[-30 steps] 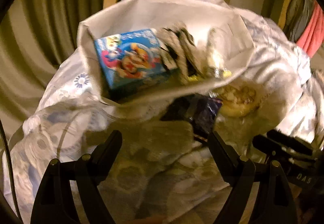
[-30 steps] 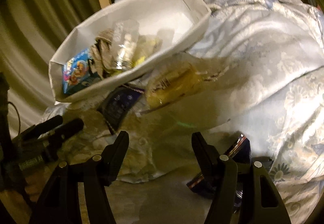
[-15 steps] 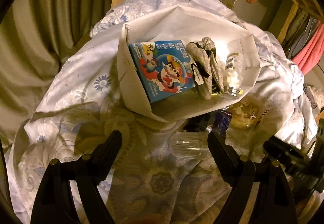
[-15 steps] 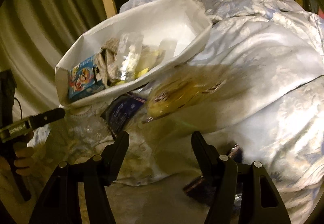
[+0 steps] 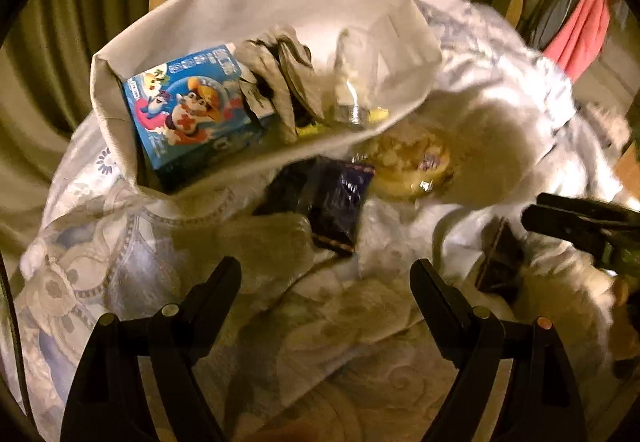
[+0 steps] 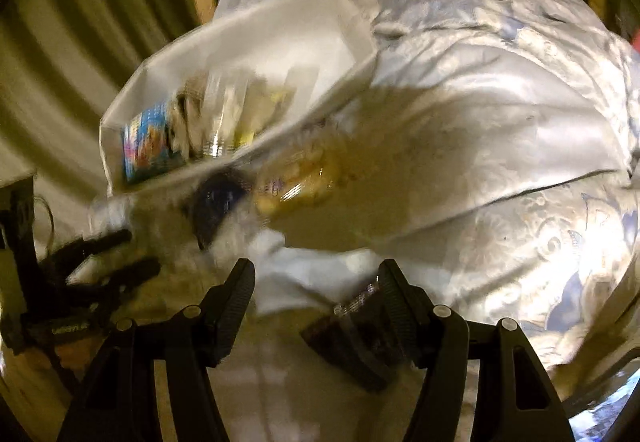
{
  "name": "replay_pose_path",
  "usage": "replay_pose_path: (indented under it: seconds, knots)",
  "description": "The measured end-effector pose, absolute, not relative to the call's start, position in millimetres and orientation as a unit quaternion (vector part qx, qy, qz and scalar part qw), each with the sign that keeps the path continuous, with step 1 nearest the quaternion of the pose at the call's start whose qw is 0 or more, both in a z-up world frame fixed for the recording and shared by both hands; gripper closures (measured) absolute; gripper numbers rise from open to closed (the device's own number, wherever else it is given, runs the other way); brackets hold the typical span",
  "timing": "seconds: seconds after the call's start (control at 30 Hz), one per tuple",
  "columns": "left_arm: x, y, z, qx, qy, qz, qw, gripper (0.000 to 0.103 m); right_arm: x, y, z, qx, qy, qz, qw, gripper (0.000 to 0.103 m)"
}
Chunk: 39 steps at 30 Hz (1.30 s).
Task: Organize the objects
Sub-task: 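Grasp the dark snack packet with the right gripper and lift it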
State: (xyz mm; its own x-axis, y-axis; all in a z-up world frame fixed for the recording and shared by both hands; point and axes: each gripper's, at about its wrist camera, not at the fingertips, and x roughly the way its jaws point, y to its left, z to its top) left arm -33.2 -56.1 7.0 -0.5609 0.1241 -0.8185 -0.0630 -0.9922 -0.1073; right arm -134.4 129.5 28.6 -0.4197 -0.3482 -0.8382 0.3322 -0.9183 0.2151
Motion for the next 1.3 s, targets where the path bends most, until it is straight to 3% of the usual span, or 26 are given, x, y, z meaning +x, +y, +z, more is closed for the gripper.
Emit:
replay_pose_path:
  seconds: [0.43, 0.83, 0.9, 1.03, 1.13, 1.2, 1.27, 1.3]
  knots:
    - [-30, -43, 6, -0.466, -0.031, 0.882, 0.057, 0.017, -147, 136, -18, 0.615, -0.003, -0.784, 0.079, 0.04]
    - [-34, -29, -6, -0.478, -0.008, 0.877, 0.046, 0.017, -150, 145, -43, 0.647, -0.028, -0.759, 0.071, 0.038]
    - [-34, -26, -7, -0.479, -0.004, 0.876, 0.051, 0.017, -149, 144, -45, 0.65, -0.022, -0.755, 0.076, 0.035]
    - [-32, -21, -7, -0.478, 0.003, 0.877, 0.056, 0.017, -147, 140, -50, 0.659, -0.015, -0.747, 0.088, 0.016]
    - [-32, -19, -7, -0.477, 0.005, 0.877, 0.058, 0.017, -148, 136, -65, 0.675, -0.007, -0.733, 0.086, 0.015]
    - [-32, -19, -6, -0.477, 0.005, 0.877, 0.058, 0.017, -148, 140, -65, 0.67, -0.026, -0.737, 0.086, 0.019]
    - [-34, -20, -6, -0.474, 0.002, 0.878, 0.058, 0.017, -147, 145, -57, 0.658, -0.05, -0.745, 0.096, 0.045]
    - [-34, -20, -6, -0.473, 0.0, 0.879, 0.058, 0.017, -146, 148, -53, 0.653, -0.058, -0.749, 0.097, 0.051]
